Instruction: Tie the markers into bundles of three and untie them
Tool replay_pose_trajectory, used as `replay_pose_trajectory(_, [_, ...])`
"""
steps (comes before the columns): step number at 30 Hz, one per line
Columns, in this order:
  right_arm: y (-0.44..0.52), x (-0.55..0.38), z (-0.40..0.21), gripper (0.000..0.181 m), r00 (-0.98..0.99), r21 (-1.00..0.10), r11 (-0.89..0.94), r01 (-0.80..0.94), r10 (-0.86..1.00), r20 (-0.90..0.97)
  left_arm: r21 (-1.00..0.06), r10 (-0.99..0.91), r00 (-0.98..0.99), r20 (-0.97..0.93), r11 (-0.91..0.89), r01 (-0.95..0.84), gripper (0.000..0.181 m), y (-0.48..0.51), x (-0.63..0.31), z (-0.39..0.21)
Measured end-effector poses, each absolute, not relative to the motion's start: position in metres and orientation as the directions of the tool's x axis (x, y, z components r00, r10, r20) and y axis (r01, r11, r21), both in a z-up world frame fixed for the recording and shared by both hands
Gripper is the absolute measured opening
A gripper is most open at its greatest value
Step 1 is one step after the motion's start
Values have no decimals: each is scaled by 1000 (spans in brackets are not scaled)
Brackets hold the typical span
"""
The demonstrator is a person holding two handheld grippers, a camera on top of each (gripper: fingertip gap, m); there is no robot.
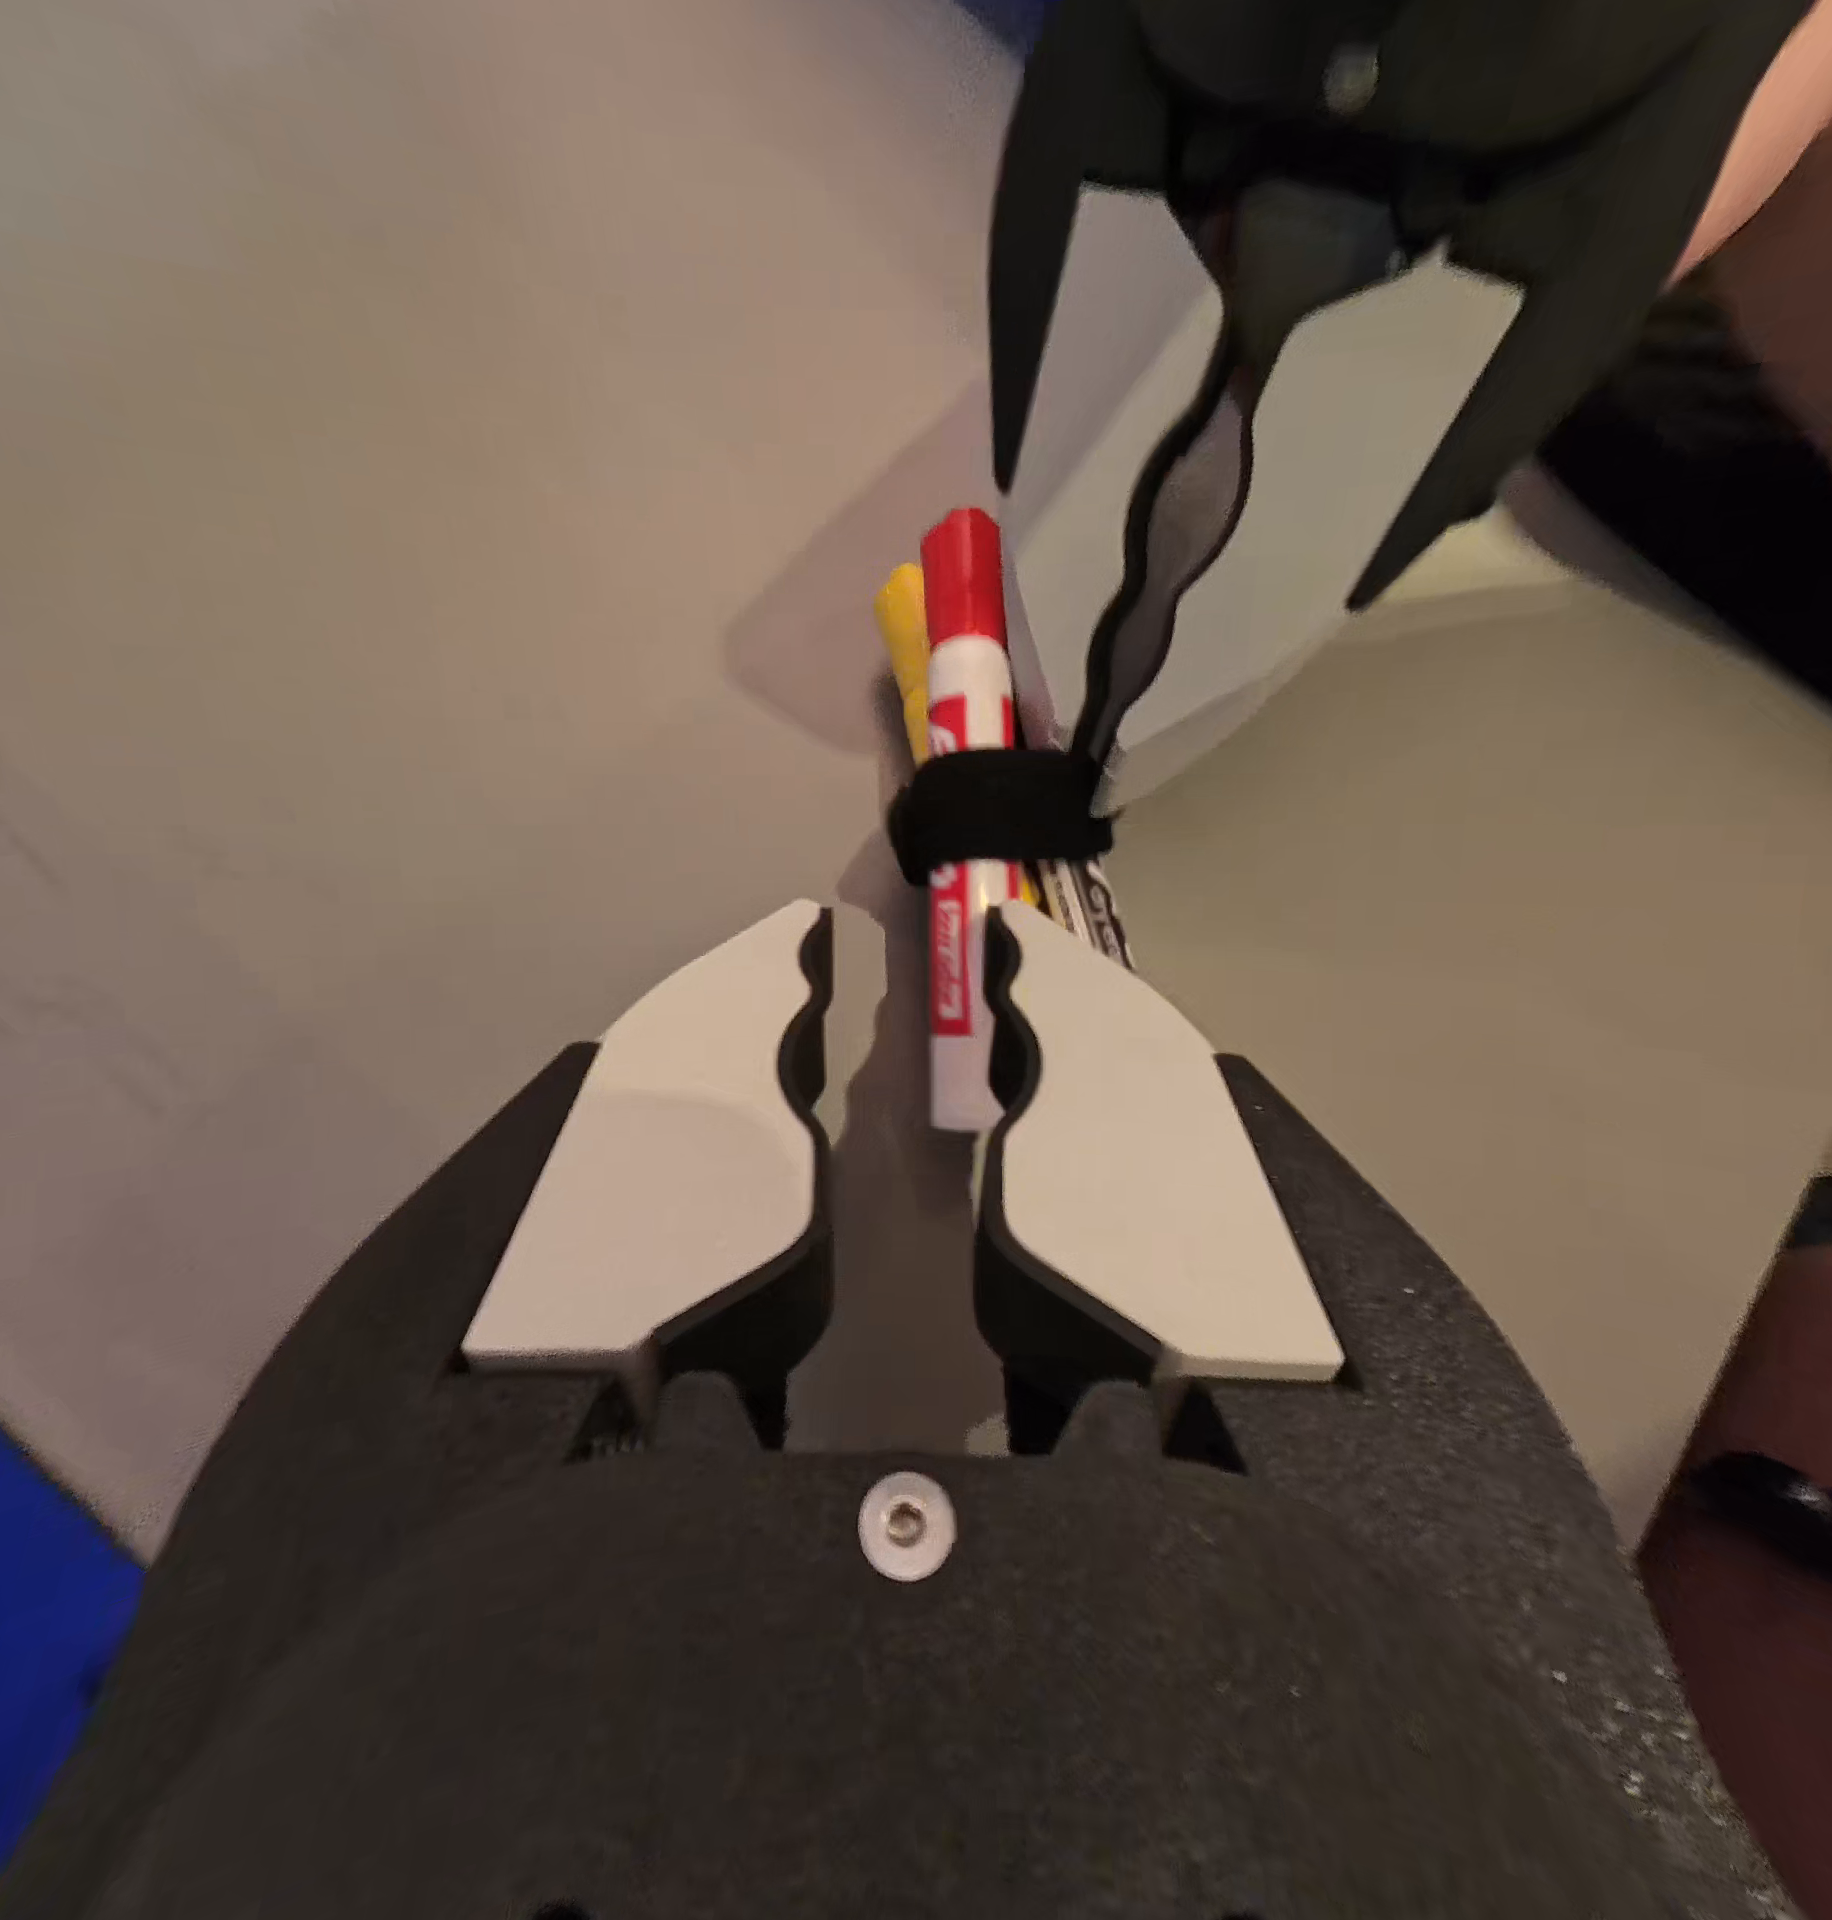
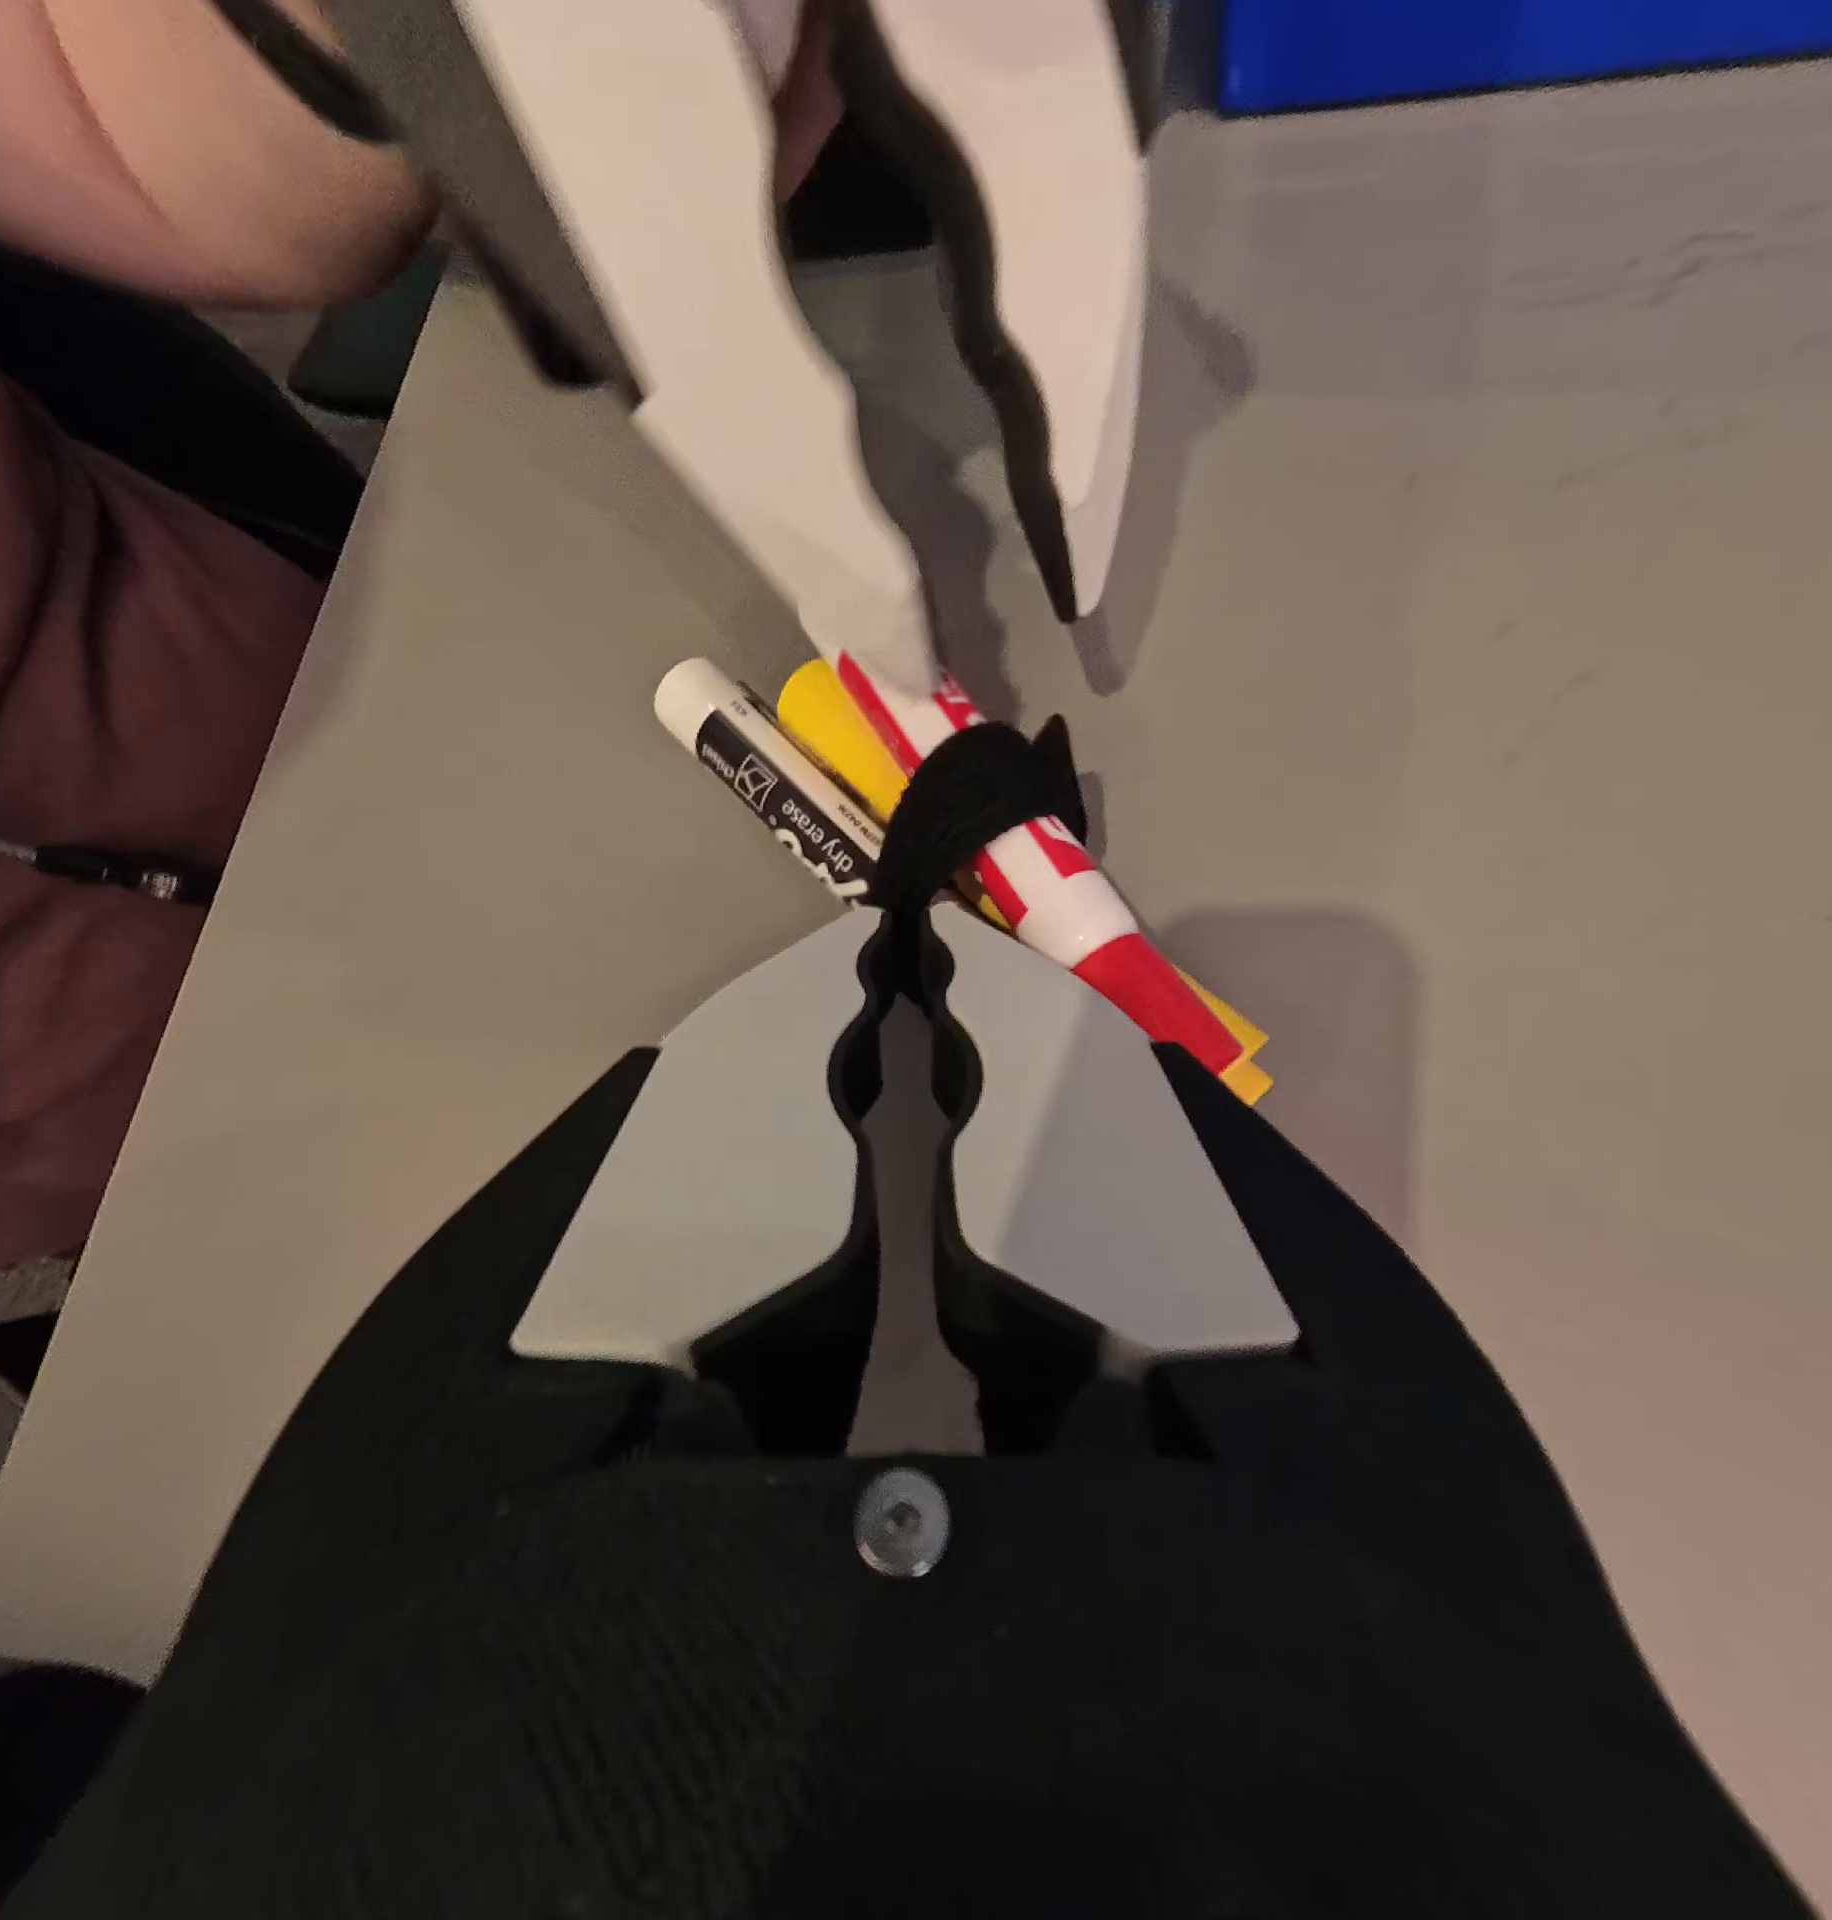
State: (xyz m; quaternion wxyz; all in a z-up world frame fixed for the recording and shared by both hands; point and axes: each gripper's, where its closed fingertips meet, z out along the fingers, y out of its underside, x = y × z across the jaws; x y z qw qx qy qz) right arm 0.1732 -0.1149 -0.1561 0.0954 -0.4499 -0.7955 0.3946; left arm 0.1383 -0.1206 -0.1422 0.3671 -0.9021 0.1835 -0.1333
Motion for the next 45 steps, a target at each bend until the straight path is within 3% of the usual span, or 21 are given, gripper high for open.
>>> replay_pose_trajectory(2, [-116, 177, -157, 4, -607, -715, 324, 620, 775, -175, -725, -432, 876, 216, -672, -153, 11, -114, 141, -135])
replay_pose_trajectory(7, [-117, 182, -158, 4, -640, -708, 386, 592, 758, -122, -661, -456, 788, 413, -746, -85, 13, -106, 150, -135])
replay_pose_trajectory(12, [-117, 184, -160, 4, -642, -700, 392, 597, 756, -124, -646, -498, 782, 375, -745, -164, 16, -104, 157, -142])
replay_pose_trajectory(14, [-116, 184, -160, 4, -642, -701, 391, 596, 757, -123, -642, -515, 775, 367, -743, -189, 2, -105, 159, -144])
replay_pose_trajectory(33, [-112, 190, -164, 4, -651, -669, 431, 605, 752, -103, -627, -531, 771, 351, -745, -228, 1, -112, 154, -143])
replay_pose_trajectory(36, [-110, 188, -160, 7, -605, -675, 369, 639, 783, -145, -616, -516, 781, 351, -756, -222, 1, -111, 157, -142])
replay_pose_trajectory(38, [-107, 183, -147, 23, -544, -689, 302, 659, 824, -159, -615, -514, 798, 315, -751, -241, 1, -110, 157, -142])
replay_pose_trajectory(42, [-116, 164, -123, 27, -422, -722, 89, 686, 857, -296, -628, -503, 791, 350, -752, -200, 1, -109, 163, -136])
replay_pose_trajectory(45, [-116, 163, -135, 24, -402, -676, 147, 722, 885, -237, -634, -487, 799, 354, -752, -177, 0, -108, 161, -134])
